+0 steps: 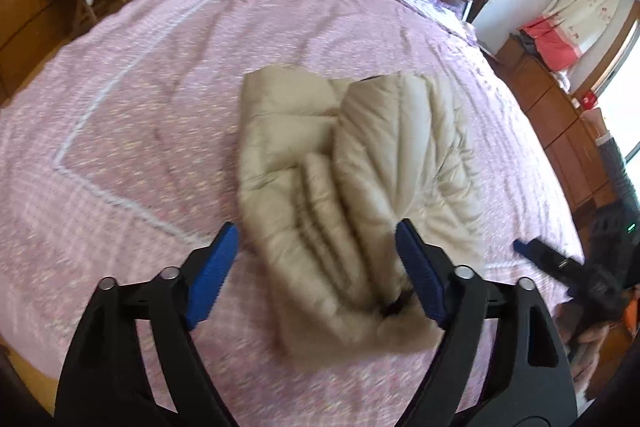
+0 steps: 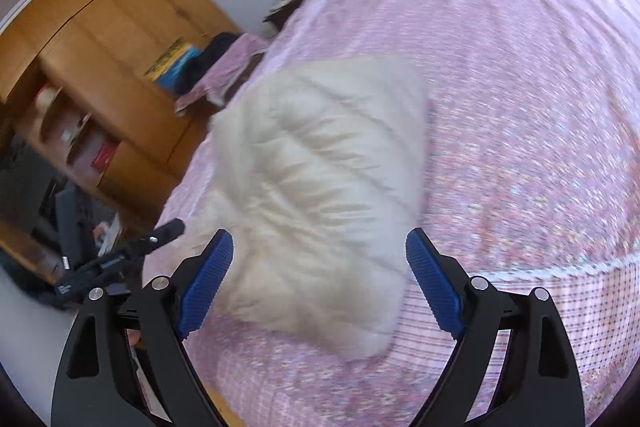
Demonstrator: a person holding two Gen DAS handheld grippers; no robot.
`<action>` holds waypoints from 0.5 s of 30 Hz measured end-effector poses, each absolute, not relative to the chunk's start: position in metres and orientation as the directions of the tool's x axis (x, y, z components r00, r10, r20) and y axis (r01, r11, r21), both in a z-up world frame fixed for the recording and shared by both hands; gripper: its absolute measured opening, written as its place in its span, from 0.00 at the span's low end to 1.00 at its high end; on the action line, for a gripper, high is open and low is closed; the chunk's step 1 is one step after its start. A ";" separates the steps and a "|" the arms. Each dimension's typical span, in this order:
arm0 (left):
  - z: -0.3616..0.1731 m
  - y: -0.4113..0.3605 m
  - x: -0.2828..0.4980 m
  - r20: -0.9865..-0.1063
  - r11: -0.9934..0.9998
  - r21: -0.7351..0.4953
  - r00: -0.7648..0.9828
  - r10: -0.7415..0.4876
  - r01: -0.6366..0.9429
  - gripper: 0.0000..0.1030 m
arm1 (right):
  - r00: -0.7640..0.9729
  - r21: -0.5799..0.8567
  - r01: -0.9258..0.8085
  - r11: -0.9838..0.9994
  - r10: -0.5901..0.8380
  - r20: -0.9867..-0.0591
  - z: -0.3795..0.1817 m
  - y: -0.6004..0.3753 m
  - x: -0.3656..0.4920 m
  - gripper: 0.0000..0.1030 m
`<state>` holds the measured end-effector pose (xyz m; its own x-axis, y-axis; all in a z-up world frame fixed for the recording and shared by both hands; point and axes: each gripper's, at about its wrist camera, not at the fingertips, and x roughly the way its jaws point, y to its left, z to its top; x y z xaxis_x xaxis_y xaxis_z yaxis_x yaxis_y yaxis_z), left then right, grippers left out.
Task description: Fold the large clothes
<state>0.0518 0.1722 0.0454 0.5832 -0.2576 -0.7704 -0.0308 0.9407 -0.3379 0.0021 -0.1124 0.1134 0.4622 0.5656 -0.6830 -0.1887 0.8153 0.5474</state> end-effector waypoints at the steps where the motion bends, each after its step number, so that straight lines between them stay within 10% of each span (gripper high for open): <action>1: 0.045 0.169 0.057 -0.765 0.938 -0.347 0.587 -0.267 -0.026 0.82 | 0.458 0.553 -0.167 0.816 0.561 -0.690 0.105 -0.116 0.006 0.83; 15: -0.007 0.169 0.076 -0.842 0.958 -0.275 0.501 -0.198 -0.084 0.87 | 0.355 0.626 -0.107 0.773 0.618 -0.702 0.048 -0.114 0.042 0.85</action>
<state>0.0761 0.1693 -0.0071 0.5013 -0.1977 -0.8424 -0.0840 0.9579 -0.2747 0.0416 -0.1142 0.0476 0.3554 0.6175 -0.7017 -0.1075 0.7727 0.6256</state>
